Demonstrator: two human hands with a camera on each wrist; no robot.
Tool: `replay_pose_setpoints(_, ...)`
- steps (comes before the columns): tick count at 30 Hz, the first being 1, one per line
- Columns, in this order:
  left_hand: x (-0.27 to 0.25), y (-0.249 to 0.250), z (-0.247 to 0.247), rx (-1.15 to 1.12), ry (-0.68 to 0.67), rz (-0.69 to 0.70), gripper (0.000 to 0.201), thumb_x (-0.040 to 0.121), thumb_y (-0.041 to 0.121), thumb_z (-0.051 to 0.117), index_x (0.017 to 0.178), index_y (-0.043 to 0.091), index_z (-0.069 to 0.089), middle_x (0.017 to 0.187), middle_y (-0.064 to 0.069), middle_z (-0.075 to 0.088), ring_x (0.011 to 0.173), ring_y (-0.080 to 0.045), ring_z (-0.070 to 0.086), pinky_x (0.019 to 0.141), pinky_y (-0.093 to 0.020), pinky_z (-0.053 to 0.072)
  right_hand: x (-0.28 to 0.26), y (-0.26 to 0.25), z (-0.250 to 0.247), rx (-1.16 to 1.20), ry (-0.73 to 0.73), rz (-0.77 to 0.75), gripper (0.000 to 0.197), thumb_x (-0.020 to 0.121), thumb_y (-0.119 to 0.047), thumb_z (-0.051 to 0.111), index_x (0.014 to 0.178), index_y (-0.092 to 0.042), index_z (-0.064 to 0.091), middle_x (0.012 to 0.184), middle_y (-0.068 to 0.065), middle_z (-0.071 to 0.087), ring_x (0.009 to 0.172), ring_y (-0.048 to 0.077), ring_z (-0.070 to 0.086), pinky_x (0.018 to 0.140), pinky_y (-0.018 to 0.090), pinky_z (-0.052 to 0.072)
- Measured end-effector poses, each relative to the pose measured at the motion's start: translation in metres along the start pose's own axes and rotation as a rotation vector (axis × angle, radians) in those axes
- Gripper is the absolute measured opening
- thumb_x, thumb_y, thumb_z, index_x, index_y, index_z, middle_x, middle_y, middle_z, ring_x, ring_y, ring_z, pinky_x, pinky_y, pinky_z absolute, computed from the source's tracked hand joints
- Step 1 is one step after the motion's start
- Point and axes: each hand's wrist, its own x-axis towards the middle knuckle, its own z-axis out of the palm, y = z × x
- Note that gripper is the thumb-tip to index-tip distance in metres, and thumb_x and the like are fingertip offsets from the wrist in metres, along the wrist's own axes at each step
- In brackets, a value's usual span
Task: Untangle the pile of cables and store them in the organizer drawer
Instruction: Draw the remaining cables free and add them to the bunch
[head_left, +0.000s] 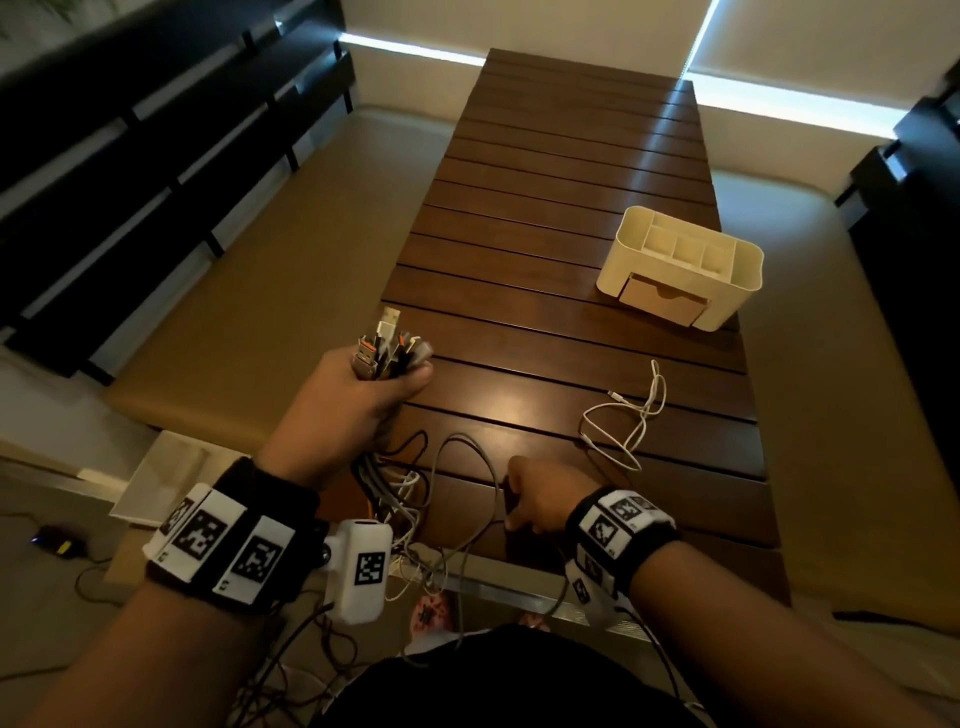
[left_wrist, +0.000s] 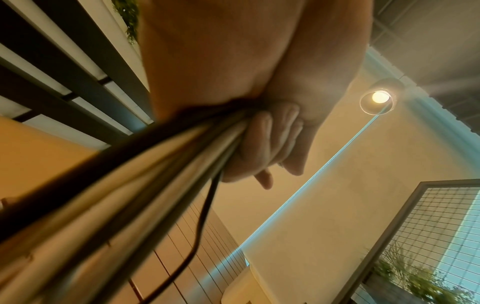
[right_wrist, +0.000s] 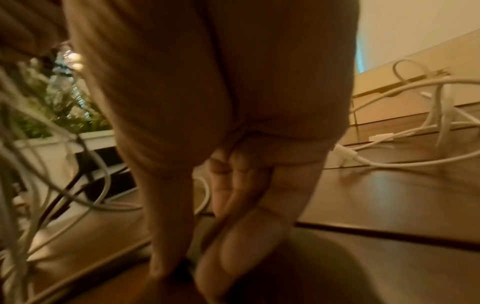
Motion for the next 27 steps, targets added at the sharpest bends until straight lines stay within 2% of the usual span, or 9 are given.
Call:
replay_pose_setpoints(3,0.002,-0.003,0.001,0.001,-0.010,-0.014,0.005,0.094,0.013,0.065,0.093,0.012,0.070,0.053,0.000,0.028,0.045,-0.014,0.022,0.045,-0.026,0.020,0.002,-0.001,0.011,0.072,-0.119,-0.049,0.018,0.089,-0.017,0.072,0.105,-0.011,0.067,0.099,0.008,0.072,0.086,0.026,0.073,0.077,0.036,0.060)
replay_pose_setpoints(7,0.005,-0.006,0.002,-0.018,-0.031,-0.035,0.005,0.093,0.014,0.066,0.092,0.015,0.071,0.055,0.000,0.027,0.047,-0.014,0.021,0.046,-0.027,0.020,-0.005,0.001,0.013,0.237,-0.373,-0.140,0.021,0.097,-0.013,0.062,0.115,-0.004,0.067,0.092,0.003,0.070,0.074,0.007,0.067,0.067,0.017,0.053)
replay_pose_setpoints(9,0.006,-0.008,0.003,-0.025,-0.039,-0.045,0.006,0.093,0.014,0.066,0.091,0.016,0.072,0.056,-0.001,0.027,0.047,-0.014,0.021,0.048,-0.029,0.019,-0.004,0.006,0.007,0.378,-0.255,-0.155,0.020,0.098,-0.016,0.060,0.114,-0.006,0.068,0.093,0.000,0.071,0.078,0.007,0.069,0.071,0.019,0.054)
replay_pose_setpoints(13,0.008,-0.008,0.006,-0.026,-0.049,-0.046,0.009,0.092,0.014,0.066,0.088,0.018,0.073,0.057,-0.001,0.027,0.048,-0.014,0.021,0.047,-0.028,0.019,0.018,0.013,-0.009,0.400,0.236,-0.138,0.012,0.093,-0.035,0.066,0.098,-0.025,0.068,0.088,-0.003,0.073,0.082,0.013,0.071,0.082,0.037,0.059)
replay_pose_setpoints(15,0.007,-0.008,0.007,-0.020,-0.056,-0.044,0.007,0.093,0.013,0.065,0.091,0.016,0.071,0.058,-0.003,0.026,0.049,-0.014,0.020,0.047,-0.029,0.018,0.030,0.009,-0.012,0.355,0.332,-0.122,0.018,0.091,-0.040,0.069,0.101,-0.026,0.066,0.095,-0.006,0.070,0.085,0.012,0.067,0.082,0.035,0.058)
replay_pose_setpoints(19,0.003,-0.008,0.007,-0.007,-0.045,-0.040,0.005,0.093,0.014,0.066,0.092,0.014,0.071,0.059,-0.004,0.025,0.047,-0.013,0.022,0.045,-0.026,0.019,0.046,-0.007,-0.010,0.100,0.320,-0.124,0.033,0.088,-0.043,0.070,0.109,-0.018,0.066,0.106,0.001,0.065,0.095,0.020,0.062,0.078,0.033,0.053)
replay_pose_setpoints(22,-0.001,-0.008,0.004,-0.017,-0.017,-0.036,0.007,0.093,0.012,0.065,0.090,0.016,0.070,0.057,-0.004,0.024,0.045,-0.012,0.022,0.045,-0.025,0.018,0.055,-0.018,0.001,-0.061,0.296,-0.232,0.026,0.090,-0.036,0.069,0.106,-0.016,0.066,0.109,0.004,0.063,0.099,0.025,0.061,0.082,0.037,0.052)
replay_pose_setpoints(24,-0.002,-0.007,0.002,-0.018,0.001,-0.036,0.004,0.093,0.012,0.065,0.091,0.014,0.068,0.057,-0.003,0.024,0.046,-0.013,0.021,0.046,-0.029,0.016,0.056,-0.024,0.006,-0.076,0.271,-0.278,0.017,0.092,-0.025,0.065,0.106,-0.017,0.066,0.109,0.005,0.065,0.102,0.025,0.061,0.082,0.035,0.051)
replay_pose_setpoints(27,-0.001,-0.006,0.003,-0.030,0.031,-0.032,0.004,0.093,0.012,0.065,0.091,0.015,0.068,0.057,-0.004,0.024,0.048,-0.013,0.021,0.047,-0.030,0.015,0.048,-0.033,0.007,-0.092,0.087,-0.341,0.020,0.090,-0.018,0.068,0.110,-0.018,0.072,0.110,0.000,0.067,0.099,0.017,0.061,0.075,0.027,0.046)
